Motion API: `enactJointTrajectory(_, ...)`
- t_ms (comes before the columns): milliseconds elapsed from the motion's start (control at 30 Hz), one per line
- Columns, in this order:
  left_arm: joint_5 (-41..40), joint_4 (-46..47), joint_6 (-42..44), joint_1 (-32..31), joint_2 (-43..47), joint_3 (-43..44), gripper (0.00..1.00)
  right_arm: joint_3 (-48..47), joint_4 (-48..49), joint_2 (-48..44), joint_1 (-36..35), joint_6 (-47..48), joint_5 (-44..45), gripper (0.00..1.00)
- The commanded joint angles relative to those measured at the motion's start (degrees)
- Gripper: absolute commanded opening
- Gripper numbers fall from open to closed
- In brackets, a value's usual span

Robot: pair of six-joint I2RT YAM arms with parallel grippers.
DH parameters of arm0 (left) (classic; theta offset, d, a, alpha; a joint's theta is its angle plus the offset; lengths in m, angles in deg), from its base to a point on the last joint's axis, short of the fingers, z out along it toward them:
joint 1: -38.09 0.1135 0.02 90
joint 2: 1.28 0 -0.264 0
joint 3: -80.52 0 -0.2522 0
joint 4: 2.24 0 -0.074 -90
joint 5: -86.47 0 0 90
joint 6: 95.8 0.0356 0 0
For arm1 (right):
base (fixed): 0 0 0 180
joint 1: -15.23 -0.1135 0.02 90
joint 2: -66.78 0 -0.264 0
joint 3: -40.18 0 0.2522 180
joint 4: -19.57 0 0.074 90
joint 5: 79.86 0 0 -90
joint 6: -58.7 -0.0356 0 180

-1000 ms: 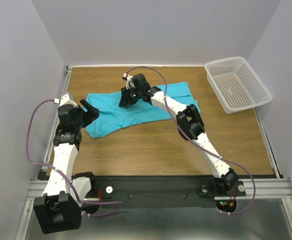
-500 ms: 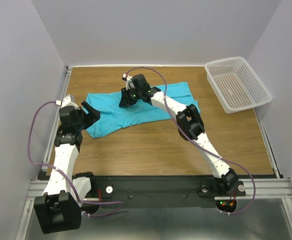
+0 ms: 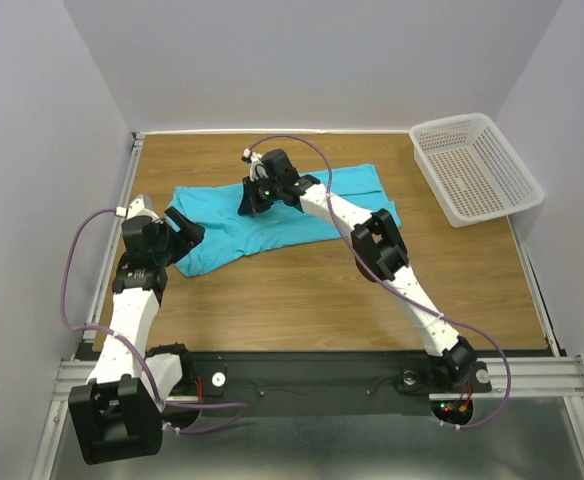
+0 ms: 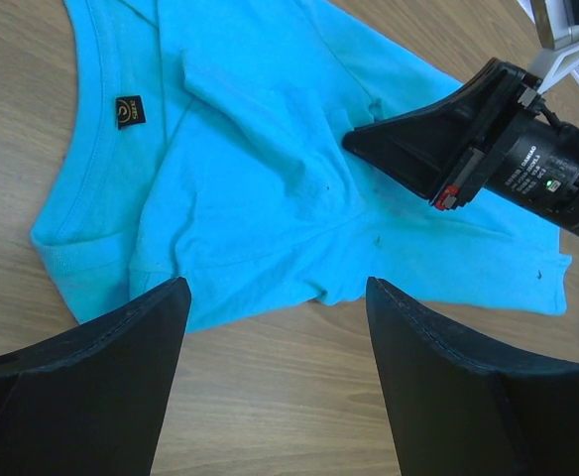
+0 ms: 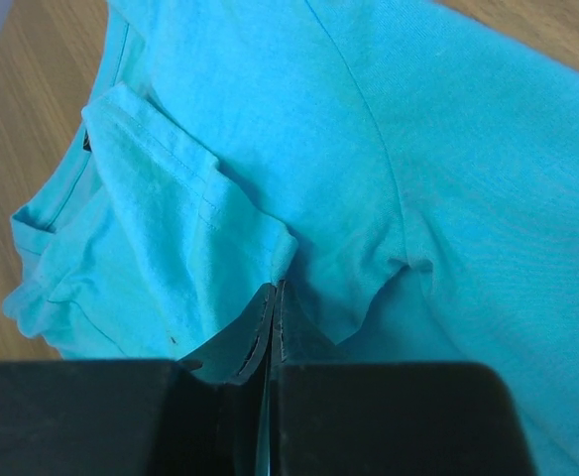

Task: Fold and stack the t-shirts
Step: Fold the tshirt

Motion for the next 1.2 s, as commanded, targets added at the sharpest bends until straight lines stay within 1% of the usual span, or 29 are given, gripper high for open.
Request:
enactJointTrajectory(0,1.22,2.46,-1.09,0.46,0.11,-0.96,0.83,-0.76,2.88,-3.76,-0.25,1.55,1.17,0.01)
enactJointTrajectory(200,1.31,2.54,-2.5,0.64,-0.6,-2.1,0.83,-0.76,2.97,-6.39,0.63,1.73,5.21,0.01)
enactJointTrajectory(267,1.66,3.95,-3.2,0.64,-1.04,-2.54,0.83,-0.58,3.06,-6.66,0.81,1.56,6.09,0.01)
enactJointTrajectory(600,1.66,5.7,-5.48,1.08,-5.34,-4.21,0.81,0.21,3.24,-7.54,0.81,0.32,7.59,0.01)
enactJointTrajectory(700,1.92,6.76,-6.63,1.08,-8.5,-4.47,0.77,0.56,3.24,-7.55,0.9,0.24,7.5,0.01)
enactJointTrajectory(733,2.45,7.11,-6.63,1.08,-10.6,-4.39,0.72,0.65,3.32,-7.54,0.81,0.32,7.42,0.01)
enactJointTrajectory(800,2.89,7.12,-6.89,1.08,-12.98,-3.95,0.66,0.91,3.41,-7.37,0.81,0.06,6.98,0.01)
enactJointTrajectory(833,3.41,6.85,-6.81,1.08,-14.12,-3.25,0.65,1.09,3.41,-7.19,0.81,-0.2,6.63,0.01)
enactJointTrajectory(867,3.51,6.68,-6.55,1.17,-15.87,-2.98,0.61,1.09,3.5,-7.02,0.81,-0.29,6.54,0.01)
enactJointTrajectory(967,0.71,5.45,-5.76,1.08,-17.82,-2.1,0.58,1.26,3.59,-6.84,0.81,-0.47,6.27,0.01)
enactJointTrajectory(1000,-0.35,4.58,-5.32,1.17,-18.17,-1.58,0.58,1.26,3.59,-6.84,0.81,-0.56,6.18,0.01)
enactJointTrajectory(1033,-3.06,3.96,-4.88,1.17,-18.96,-1.14,0.58,1.26,3.59,-6.75,0.81,-0.56,6.1,0.01)
enactJointTrajectory(1167,-5.63,2.9,-2.51,1.08,-20.46,0.88,0.58,1.09,3.68,-6.67,0.81,-0.64,6.01,0.01)
